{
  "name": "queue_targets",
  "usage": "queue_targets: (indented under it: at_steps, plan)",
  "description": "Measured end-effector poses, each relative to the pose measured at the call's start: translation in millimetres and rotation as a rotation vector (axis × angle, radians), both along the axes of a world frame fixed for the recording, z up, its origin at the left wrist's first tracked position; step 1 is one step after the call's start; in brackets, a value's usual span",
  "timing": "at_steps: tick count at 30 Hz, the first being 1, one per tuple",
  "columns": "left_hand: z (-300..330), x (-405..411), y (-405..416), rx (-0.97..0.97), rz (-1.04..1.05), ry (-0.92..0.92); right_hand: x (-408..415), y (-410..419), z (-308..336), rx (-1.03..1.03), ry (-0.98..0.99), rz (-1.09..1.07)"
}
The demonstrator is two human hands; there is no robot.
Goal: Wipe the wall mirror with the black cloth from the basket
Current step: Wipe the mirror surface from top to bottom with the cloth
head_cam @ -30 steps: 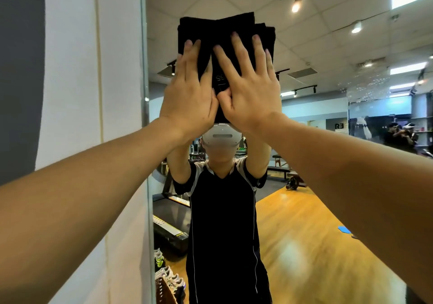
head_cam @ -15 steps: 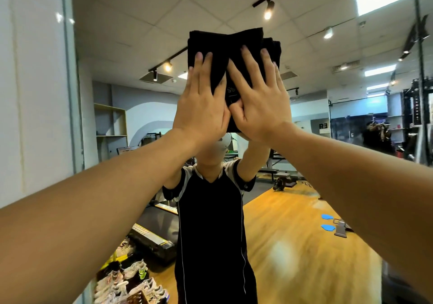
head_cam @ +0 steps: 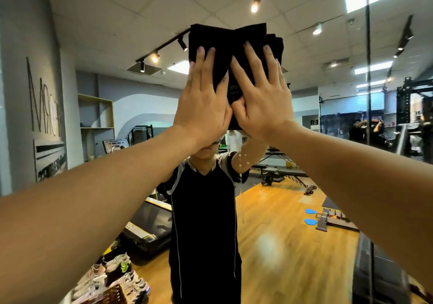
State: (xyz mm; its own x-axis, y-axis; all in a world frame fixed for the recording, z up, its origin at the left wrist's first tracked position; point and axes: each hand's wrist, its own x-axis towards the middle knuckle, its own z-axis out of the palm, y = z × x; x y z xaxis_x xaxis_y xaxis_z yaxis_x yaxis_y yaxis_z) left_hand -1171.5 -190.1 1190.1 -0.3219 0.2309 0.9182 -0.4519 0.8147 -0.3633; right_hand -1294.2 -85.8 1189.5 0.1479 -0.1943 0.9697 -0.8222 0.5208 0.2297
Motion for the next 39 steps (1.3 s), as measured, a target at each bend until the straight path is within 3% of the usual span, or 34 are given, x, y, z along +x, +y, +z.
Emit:
queue_targets:
  at_steps: [25, 39]
  plan:
    - [-13.2, -185.3, 154.2, 0.036, 0.053, -0.003, -183.0, 157.0, -5.6, 0.009, 0.026, 0.004]
    - [-31.1, -191.9, 161.6, 0.019, -0.021, -0.02, -190.0, 166.7, -30.7, 0.007, -0.024, 0.065]
